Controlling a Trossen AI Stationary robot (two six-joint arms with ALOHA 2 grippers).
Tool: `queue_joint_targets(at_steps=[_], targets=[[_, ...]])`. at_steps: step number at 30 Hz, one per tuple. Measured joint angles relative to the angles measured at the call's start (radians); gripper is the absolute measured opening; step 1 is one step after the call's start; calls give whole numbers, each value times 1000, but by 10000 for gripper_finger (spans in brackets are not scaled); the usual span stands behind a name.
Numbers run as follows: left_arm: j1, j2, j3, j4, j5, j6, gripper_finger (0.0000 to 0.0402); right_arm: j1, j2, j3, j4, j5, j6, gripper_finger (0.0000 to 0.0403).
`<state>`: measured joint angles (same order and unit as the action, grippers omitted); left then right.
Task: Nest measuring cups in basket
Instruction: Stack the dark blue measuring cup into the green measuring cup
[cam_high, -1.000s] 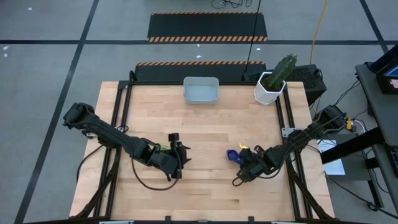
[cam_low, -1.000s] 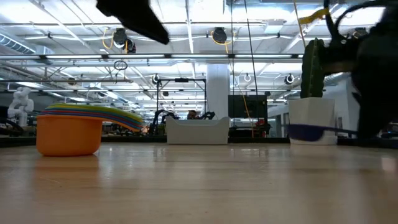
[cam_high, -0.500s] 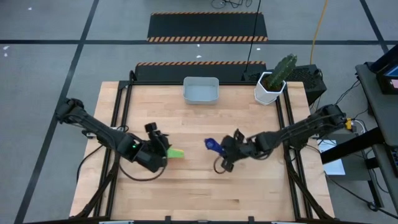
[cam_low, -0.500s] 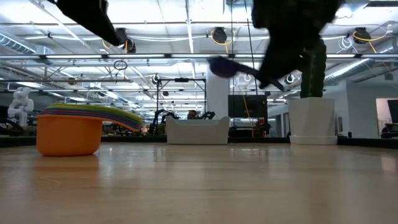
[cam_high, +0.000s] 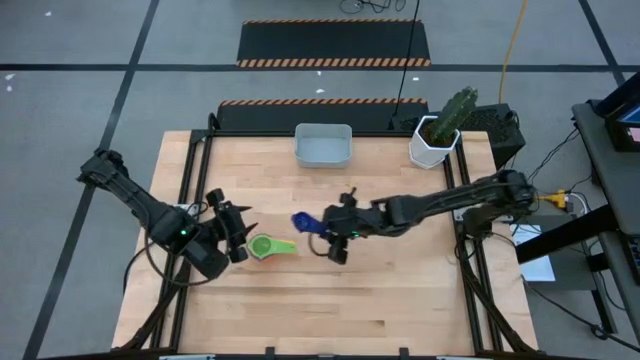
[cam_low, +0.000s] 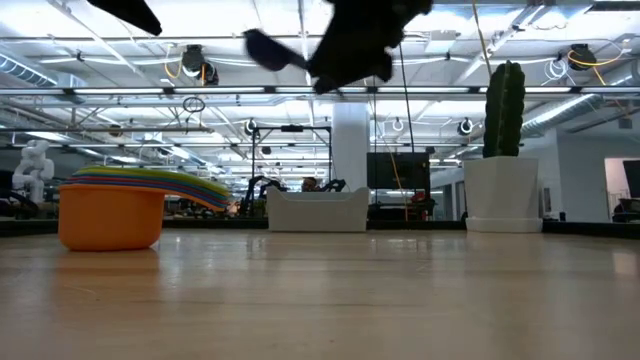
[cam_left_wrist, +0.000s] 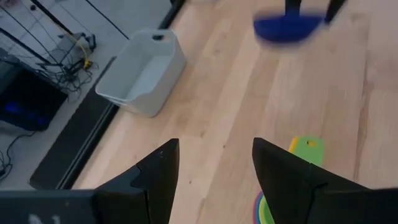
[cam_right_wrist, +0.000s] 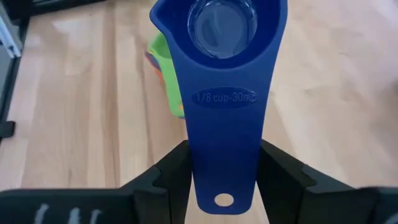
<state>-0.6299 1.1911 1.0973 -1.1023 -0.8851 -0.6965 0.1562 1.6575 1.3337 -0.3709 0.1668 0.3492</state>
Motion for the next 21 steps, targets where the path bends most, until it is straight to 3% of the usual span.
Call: queue_joint_targets(at_steps=[11, 21], targets=[[-59, -7, 0, -6, -25, -35, 207, -35, 326, 282, 75, -160, -112, 141], [-79, -7, -1, -130, -42, -165, 207, -41, 505, 488, 7, -222, -168, 141]])
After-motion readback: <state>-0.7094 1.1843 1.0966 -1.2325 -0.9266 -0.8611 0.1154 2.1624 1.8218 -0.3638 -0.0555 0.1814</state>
